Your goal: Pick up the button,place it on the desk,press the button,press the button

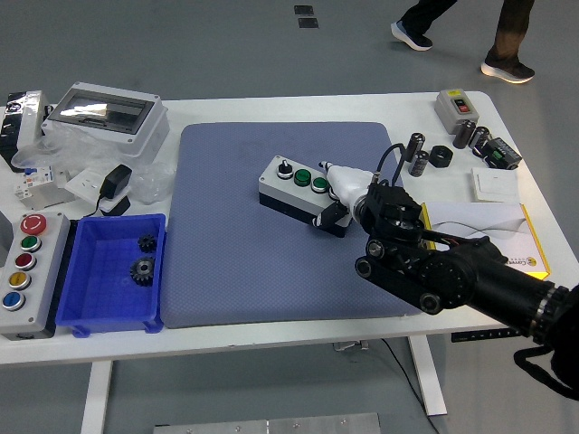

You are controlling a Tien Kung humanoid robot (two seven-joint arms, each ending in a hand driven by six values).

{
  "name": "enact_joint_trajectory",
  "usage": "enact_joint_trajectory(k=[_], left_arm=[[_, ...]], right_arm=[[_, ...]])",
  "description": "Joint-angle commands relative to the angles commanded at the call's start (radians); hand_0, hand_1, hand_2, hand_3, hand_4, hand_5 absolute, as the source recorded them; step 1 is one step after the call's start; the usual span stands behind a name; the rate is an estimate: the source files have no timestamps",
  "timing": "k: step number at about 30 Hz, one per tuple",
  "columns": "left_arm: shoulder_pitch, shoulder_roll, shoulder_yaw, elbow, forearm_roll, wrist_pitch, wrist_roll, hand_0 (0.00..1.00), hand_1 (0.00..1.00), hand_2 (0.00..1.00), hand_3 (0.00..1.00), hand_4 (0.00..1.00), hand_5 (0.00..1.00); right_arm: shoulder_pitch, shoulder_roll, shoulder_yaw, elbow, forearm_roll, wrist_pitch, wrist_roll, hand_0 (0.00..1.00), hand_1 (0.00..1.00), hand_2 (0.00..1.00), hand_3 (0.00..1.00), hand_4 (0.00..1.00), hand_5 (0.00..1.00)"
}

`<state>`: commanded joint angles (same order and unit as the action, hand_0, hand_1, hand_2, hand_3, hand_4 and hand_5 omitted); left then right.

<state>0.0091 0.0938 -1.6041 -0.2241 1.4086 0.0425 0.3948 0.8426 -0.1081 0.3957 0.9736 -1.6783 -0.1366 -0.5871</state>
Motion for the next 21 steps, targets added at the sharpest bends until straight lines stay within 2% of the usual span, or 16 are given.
enact_joint_trajectory(k=[4, 5, 10, 11, 16, 17, 21], left_arm=[[0.0, 0.0, 0.003, 0.002, -0.004, -0.001, -0.006, 0.673, 0.634, 0.584, 0.625, 0.662, 0.302], [0.0, 0.0, 0.004, 0.003, -0.006, -0.002, -0.009, 0.673, 0.634, 0.585, 0.624, 0.662, 0.299], [0.0, -0.001, 0.007, 0.006, -0.01, -0.003, -0.016, 0.673, 0.634, 0.585, 0.624, 0.662, 0.299], [0.0, -0.001, 0.007, 0.006, -0.01, -0.003, -0.017, 0.674, 0.635, 0.584, 0.624, 0.662, 0.297], [0.001, -0.001, 0.008, 0.007, -0.015, -0.001, -0.02, 0.674, 0.635, 0.584, 0.624, 0.662, 0.297], [0.001, -0.002, 0.007, 0.006, -0.014, -0.001, -0.02, 0.673, 0.635, 0.586, 0.626, 0.663, 0.299], [0.002, -0.004, 0.01, 0.007, -0.019, -0.001, -0.024, 0.673, 0.635, 0.586, 0.626, 0.663, 0.299]], right_arm=[[0.001, -0.002, -0.001, 0.001, -0.013, -0.003, 0.004, 0.28, 0.478, 0.544, 0.998, 0.608, 0.112], [0.002, -0.003, -0.003, 0.001, -0.019, 0.003, 0.008, 0.234, 0.428, 0.508, 0.926, 0.396, 0.161], [0.008, -0.021, -0.023, 0.015, -0.035, 0.027, 0.029, 0.234, 0.428, 0.508, 0.926, 0.396, 0.161], [0.01, -0.029, -0.027, 0.023, -0.038, 0.028, 0.039, 0.143, 0.336, 0.425, 0.634, 0.165, 0.002], [0.023, -0.088, -0.025, 0.09, -0.025, 0.013, 0.086, 0.143, 0.336, 0.425, 0.634, 0.165, 0.002], [0.025, -0.103, -0.022, 0.109, -0.017, 0.004, 0.098, 0.108, 0.285, 0.367, 0.347, 0.056, 0.002], [0.028, -0.144, -0.011, 0.162, 0.014, -0.029, 0.134, 0.108, 0.285, 0.367, 0.347, 0.056, 0.002]])
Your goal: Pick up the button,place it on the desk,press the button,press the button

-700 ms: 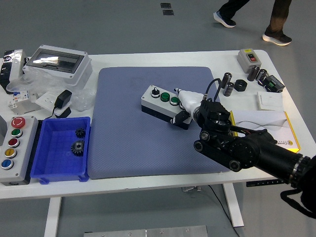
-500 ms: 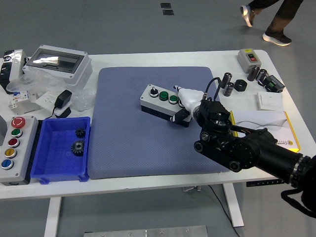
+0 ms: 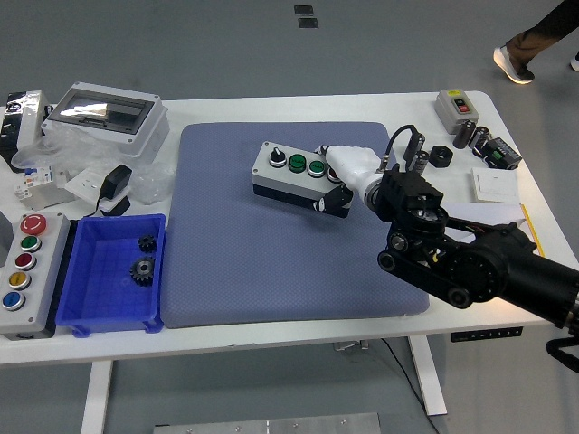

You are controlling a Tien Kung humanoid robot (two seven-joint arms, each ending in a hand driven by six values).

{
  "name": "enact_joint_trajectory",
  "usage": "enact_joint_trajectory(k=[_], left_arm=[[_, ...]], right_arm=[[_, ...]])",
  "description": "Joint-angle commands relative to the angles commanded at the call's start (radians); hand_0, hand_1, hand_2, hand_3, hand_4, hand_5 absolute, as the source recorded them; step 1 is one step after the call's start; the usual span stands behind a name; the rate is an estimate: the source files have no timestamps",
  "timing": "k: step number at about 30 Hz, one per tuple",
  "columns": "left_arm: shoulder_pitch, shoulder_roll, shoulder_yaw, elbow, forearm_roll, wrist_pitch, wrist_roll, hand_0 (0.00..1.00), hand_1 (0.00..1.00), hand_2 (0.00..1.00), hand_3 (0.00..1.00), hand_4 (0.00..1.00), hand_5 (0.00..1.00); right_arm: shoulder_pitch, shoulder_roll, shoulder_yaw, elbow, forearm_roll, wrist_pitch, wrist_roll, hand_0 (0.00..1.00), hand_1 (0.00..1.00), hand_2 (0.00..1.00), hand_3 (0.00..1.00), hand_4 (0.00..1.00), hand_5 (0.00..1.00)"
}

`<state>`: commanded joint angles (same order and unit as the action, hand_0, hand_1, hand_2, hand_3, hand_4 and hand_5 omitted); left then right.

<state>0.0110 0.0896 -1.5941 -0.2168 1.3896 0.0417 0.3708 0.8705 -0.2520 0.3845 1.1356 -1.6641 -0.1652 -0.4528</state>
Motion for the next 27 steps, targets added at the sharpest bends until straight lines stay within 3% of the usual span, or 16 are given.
enact_joint_trajectory(k=[4, 10, 14, 18, 22, 26, 27], left_arm=[[0.001, -0.003, 0.002, 0.0, -0.003, 0.001, -0.002, 0.674, 0.636, 0.587, 0.627, 0.665, 0.307], [0.004, -0.007, 0.003, 0.001, -0.006, 0.003, -0.004, 0.674, 0.636, 0.589, 0.627, 0.669, 0.321], [0.005, -0.011, 0.002, 0.001, -0.004, 0.003, -0.003, 0.675, 0.636, 0.593, 0.631, 0.676, 0.35], [0.002, -0.014, -0.002, 0.001, 0.003, 0.002, -0.003, 0.675, 0.636, 0.593, 0.631, 0.676, 0.35], [0.001, -0.02, -0.008, 0.001, 0.017, 0.0, -0.003, 0.674, 0.636, 0.594, 0.631, 0.68, 0.359], [0.001, -0.025, -0.012, 0.001, 0.025, -0.002, -0.003, 0.674, 0.636, 0.594, 0.631, 0.68, 0.359], [0.001, -0.025, -0.014, 0.001, 0.027, -0.002, -0.002, 0.675, 0.636, 0.594, 0.63, 0.68, 0.36]], right_arm=[[-0.005, -0.047, 0.001, 0.064, 0.059, -0.011, 0.077, 0.111, 0.292, 0.374, 0.297, 0.049, 0.002], [-0.018, -0.166, 0.01, 0.209, 0.132, 0.062, 0.23, 0.135, 0.326, 0.392, 0.294, 0.084, 0.002], [-0.033, -0.238, -0.011, 0.31, 0.083, 0.095, 0.298, 0.138, 0.327, 0.393, 0.289, 0.083, 0.002], [-0.066, -0.228, -0.051, 0.331, 0.002, 0.12, 0.252, 0.138, 0.327, 0.393, 0.289, 0.083, 0.002], [-0.116, -0.168, -0.037, 0.268, -0.104, 0.179, 0.15, 0.183, 0.332, 0.389, 0.285, 0.095, 0.002], [-0.157, -0.123, 0.014, 0.222, -0.2, 0.179, 0.075, 0.183, 0.332, 0.389, 0.285, 0.095, 0.002], [-0.162, -0.118, 0.022, 0.22, -0.223, 0.175, 0.066, 0.387, 0.444, 0.43, 0.326, 0.219, 0.002]])
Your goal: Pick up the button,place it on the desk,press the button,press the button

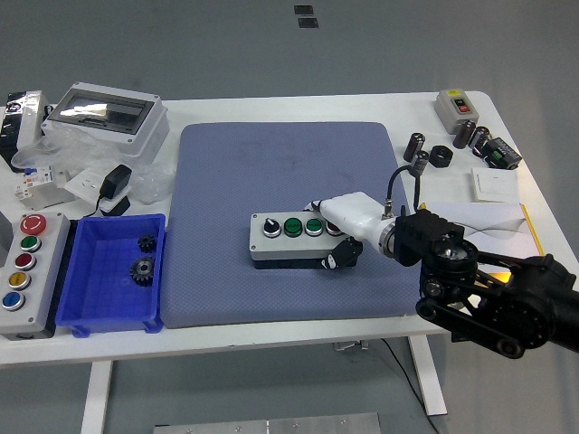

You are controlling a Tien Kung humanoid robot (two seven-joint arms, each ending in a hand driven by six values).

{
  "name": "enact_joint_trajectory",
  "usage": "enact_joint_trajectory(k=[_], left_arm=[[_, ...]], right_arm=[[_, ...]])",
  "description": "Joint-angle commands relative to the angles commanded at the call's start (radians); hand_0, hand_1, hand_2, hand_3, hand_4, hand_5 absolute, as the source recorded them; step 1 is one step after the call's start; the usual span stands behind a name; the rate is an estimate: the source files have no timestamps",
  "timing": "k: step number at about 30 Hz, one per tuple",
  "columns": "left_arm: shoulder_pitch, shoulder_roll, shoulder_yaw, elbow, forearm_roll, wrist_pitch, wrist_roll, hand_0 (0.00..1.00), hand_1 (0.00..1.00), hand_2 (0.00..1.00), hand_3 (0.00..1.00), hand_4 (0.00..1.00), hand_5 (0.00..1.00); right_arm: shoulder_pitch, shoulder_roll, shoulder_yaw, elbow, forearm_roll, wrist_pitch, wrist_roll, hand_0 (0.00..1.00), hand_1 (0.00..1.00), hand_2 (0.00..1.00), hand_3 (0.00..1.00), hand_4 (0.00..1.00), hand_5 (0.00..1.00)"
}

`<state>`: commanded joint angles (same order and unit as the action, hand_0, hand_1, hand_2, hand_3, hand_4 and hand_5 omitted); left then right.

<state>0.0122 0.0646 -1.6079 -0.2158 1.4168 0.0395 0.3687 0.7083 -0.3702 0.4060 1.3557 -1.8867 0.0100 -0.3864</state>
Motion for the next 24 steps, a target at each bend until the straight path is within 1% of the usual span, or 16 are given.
enact_joint_trajectory(k=[2, 5, 6, 10, 11, 17, 18, 23, 24], left_arm=[[0.0, 0.0, -0.003, 0.0, 0.004, -0.001, 0.0, 0.675, 0.636, 0.594, 0.63, 0.68, 0.36], [-0.001, 0.002, -0.005, 0.0, 0.008, -0.001, 0.0, 0.675, 0.636, 0.594, 0.63, 0.68, 0.36], [-0.002, 0.002, -0.005, 0.0, 0.007, -0.001, -0.001, 0.675, 0.636, 0.594, 0.631, 0.683, 0.368], [-0.003, 0.003, -0.005, 0.0, 0.008, -0.002, -0.001, 0.675, 0.636, 0.594, 0.631, 0.683, 0.368], [-0.003, 0.003, -0.005, 0.0, 0.008, -0.002, -0.001, 0.675, 0.636, 0.597, 0.634, 0.694, 0.393], [-0.005, 0.006, -0.007, -0.001, 0.011, -0.004, 0.0, 0.675, 0.636, 0.597, 0.634, 0.694, 0.393], [-0.005, 0.006, -0.008, -0.001, 0.012, -0.003, 0.001, 0.675, 0.636, 0.598, 0.633, 0.698, 0.4], [-0.004, 0.008, -0.008, -0.002, 0.013, -0.004, 0.003, 0.675, 0.636, 0.598, 0.633, 0.698, 0.4], [-0.004, 0.008, -0.008, -0.002, 0.013, -0.004, 0.003, 0.674, 0.636, 0.597, 0.633, 0.7, 0.4]], right_arm=[[-0.005, 0.004, 0.008, 0.001, -0.031, -0.005, -0.009, 0.387, 0.444, 0.43, 0.326, 0.219, 0.002], [-0.008, 0.004, 0.01, 0.003, -0.037, -0.004, -0.013, 0.387, 0.444, 0.43, 0.326, 0.219, 0.002], [-0.008, 0.004, 0.009, 0.003, -0.035, -0.003, -0.013, 0.65, 0.649, 0.648, 0.616, 0.054, 0.002], [-0.011, 0.003, 0.005, 0.002, -0.013, 0.002, -0.004, 0.65, 0.649, 0.648, 0.616, 0.054, 0.002], [-0.01, 0.003, 0.002, 0.002, -0.005, 0.005, 0.0, 0.947, 0.909, 0.914, 0.918, 0.234, 0.012], [-0.006, -0.003, -0.016, -0.004, 0.044, 0.017, 0.022, 0.947, 0.909, 0.914, 0.918, 0.234, 0.012], [-0.006, -0.004, -0.018, -0.005, 0.049, 0.016, 0.026, 0.998, 0.97, 0.963, 0.986, 0.387, 0.019], [-0.005, -0.009, -0.017, -0.004, 0.067, 0.019, 0.038, 0.998, 0.97, 0.963, 0.986, 0.387, 0.019], [-0.005, -0.01, -0.017, -0.004, 0.07, 0.021, 0.04, 0.998, 0.989, 0.985, 0.998, 0.407, 0.019]])
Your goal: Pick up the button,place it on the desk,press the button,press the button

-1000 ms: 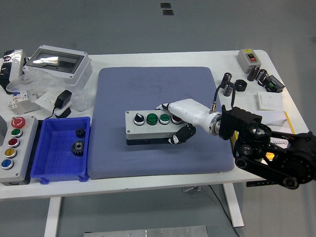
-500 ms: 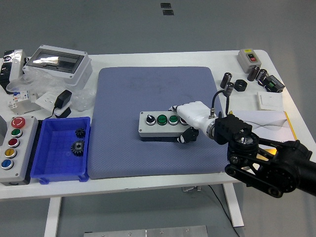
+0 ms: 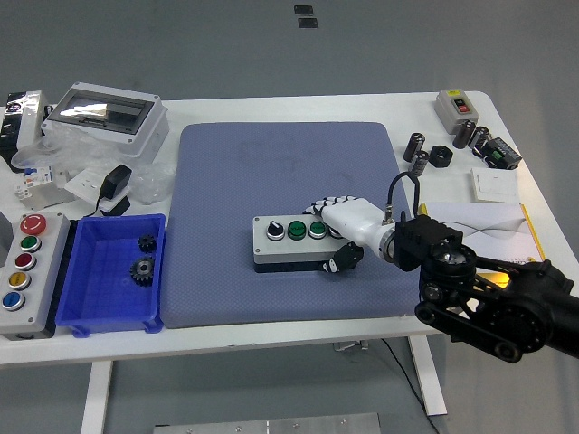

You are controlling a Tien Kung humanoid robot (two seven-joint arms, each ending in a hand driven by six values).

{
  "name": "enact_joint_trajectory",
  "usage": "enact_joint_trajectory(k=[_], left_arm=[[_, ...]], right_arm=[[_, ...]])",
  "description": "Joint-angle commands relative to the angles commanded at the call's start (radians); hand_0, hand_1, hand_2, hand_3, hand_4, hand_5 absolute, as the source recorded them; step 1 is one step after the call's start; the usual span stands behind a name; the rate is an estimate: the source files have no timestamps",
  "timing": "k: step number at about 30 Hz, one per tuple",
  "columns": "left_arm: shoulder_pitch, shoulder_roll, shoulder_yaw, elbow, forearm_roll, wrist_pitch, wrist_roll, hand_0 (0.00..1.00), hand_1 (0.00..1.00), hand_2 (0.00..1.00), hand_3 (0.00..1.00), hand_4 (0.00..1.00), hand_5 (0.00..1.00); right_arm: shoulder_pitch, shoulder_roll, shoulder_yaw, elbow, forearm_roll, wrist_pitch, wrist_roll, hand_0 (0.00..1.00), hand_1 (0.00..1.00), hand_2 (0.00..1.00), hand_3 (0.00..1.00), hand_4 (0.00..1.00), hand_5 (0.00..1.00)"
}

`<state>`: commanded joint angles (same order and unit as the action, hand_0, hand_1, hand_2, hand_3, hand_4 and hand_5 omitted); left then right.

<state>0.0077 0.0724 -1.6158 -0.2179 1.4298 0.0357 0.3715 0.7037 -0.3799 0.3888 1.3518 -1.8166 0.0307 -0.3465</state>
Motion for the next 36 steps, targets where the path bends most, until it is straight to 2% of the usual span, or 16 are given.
enact_joint_trajectory(k=[18, 36], left_arm=[[0.001, 0.001, 0.001, 0.0, -0.003, -0.004, -0.003, 0.674, 0.635, 0.596, 0.63, 0.702, 0.402], [0.001, 0.0, 0.0, -0.001, 0.0, -0.012, -0.01, 0.674, 0.634, 0.591, 0.62, 0.691, 0.374]], right_arm=[[0.023, -0.048, 0.021, 0.043, 0.165, 0.088, 0.039, 0.998, 0.998, 0.998, 0.998, 0.459, 0.002], [0.043, -0.068, 0.007, 0.046, 0.197, 0.1, 0.053, 0.998, 0.998, 0.998, 0.998, 0.505, 0.002]])
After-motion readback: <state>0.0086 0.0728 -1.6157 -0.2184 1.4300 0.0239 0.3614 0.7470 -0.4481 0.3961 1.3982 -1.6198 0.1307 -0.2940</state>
